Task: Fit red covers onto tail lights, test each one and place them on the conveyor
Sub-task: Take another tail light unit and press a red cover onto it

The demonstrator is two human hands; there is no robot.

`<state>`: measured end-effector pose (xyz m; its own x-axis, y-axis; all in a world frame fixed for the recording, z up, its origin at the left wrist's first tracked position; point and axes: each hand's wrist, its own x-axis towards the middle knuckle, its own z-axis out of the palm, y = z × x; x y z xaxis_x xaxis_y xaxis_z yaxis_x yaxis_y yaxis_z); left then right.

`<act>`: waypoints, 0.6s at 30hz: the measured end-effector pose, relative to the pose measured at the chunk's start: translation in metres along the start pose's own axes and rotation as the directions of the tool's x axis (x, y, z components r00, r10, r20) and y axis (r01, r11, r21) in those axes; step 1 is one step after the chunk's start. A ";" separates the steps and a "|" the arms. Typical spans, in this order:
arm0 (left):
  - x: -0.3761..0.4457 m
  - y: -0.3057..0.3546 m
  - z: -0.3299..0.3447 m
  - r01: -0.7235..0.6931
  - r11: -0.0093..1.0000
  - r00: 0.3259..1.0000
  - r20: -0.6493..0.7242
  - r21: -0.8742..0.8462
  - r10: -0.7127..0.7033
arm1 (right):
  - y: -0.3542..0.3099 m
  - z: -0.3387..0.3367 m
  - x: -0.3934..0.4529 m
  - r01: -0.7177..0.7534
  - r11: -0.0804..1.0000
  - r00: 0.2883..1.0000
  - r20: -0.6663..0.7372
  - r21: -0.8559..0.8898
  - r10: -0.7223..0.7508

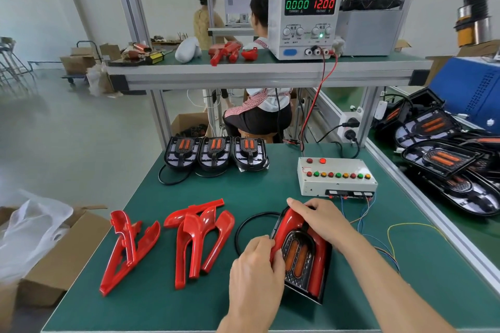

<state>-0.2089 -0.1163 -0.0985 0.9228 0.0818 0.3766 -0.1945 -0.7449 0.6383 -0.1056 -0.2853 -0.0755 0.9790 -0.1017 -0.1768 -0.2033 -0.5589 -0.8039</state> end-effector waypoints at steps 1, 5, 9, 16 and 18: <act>-0.001 0.000 0.000 0.010 1.000 1.000 0.002 -0.015 -0.010 | 0.000 0.000 0.000 0.001 1.000 1.000 0.004 -0.001 -0.001; -0.004 -0.001 -0.001 0.067 0.994 0.998 0.004 -0.082 -0.067 | 0.000 0.000 0.000 0.004 1.000 1.000 0.000 0.008 -0.004; -0.004 -0.003 0.001 0.067 0.993 0.998 0.002 -0.095 -0.067 | -0.001 -0.001 0.001 0.012 1.000 1.000 0.000 0.022 -0.012; -0.004 -0.006 0.002 0.045 0.990 0.998 -0.026 -0.136 -0.049 | 0.005 0.001 0.004 -0.004 0.996 1.000 0.005 0.086 0.004; -0.003 -0.009 0.004 0.025 0.991 0.999 -0.043 -0.130 -0.031 | 0.006 0.001 0.004 -0.027 0.994 1.000 0.000 0.102 0.027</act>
<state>-0.2088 -0.1124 -0.1081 0.9133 0.1327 0.3852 -0.2132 -0.6500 0.7294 -0.1027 -0.2883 -0.0813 0.9730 -0.1170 -0.1987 -0.2305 -0.4691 -0.8525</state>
